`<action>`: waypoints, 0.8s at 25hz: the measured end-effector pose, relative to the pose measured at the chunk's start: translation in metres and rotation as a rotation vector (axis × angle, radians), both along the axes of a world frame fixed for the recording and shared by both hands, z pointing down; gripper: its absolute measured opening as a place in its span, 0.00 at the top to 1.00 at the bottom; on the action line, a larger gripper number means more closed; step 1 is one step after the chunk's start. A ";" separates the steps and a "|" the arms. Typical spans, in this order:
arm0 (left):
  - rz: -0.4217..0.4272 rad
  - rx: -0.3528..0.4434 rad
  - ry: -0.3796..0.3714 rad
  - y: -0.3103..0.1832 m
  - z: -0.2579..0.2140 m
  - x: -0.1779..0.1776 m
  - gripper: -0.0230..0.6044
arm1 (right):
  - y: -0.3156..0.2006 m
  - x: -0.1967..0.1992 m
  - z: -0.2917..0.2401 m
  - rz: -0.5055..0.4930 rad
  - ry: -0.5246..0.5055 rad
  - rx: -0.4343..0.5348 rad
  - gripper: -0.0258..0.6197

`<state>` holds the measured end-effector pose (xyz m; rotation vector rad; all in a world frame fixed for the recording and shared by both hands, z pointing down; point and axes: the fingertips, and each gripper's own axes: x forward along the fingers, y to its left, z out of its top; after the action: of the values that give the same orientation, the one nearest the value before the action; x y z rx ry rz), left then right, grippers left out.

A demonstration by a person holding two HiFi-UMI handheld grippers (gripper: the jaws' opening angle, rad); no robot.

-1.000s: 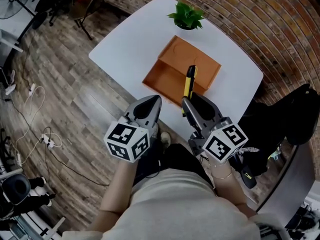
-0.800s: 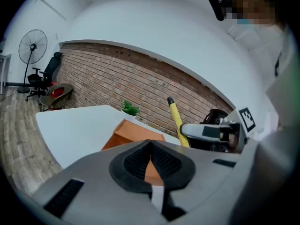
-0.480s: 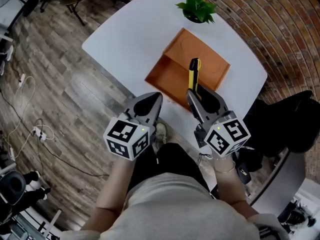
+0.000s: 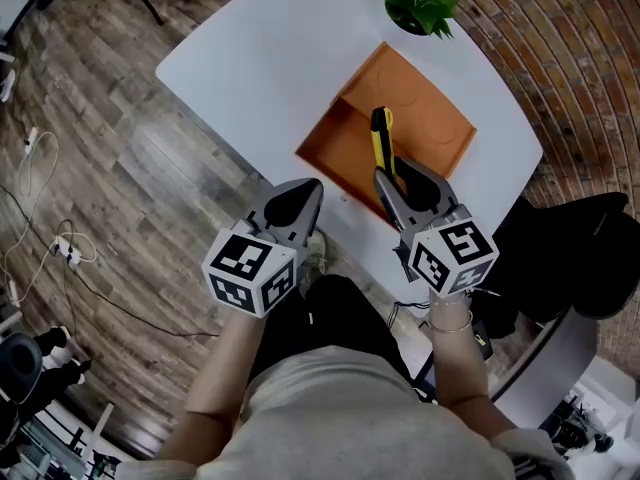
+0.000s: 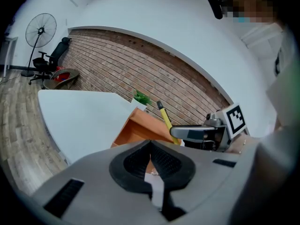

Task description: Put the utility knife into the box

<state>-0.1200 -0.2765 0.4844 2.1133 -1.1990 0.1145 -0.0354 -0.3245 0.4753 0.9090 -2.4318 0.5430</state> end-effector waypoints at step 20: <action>0.012 -0.085 0.034 -0.012 0.031 -0.005 0.95 | -0.003 -0.008 0.095 -0.139 0.375 -0.194 0.78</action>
<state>-0.1246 -0.2881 0.5157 2.0415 -1.1417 0.1320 -0.0433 -0.3275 0.5699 0.6846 -2.0460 0.4965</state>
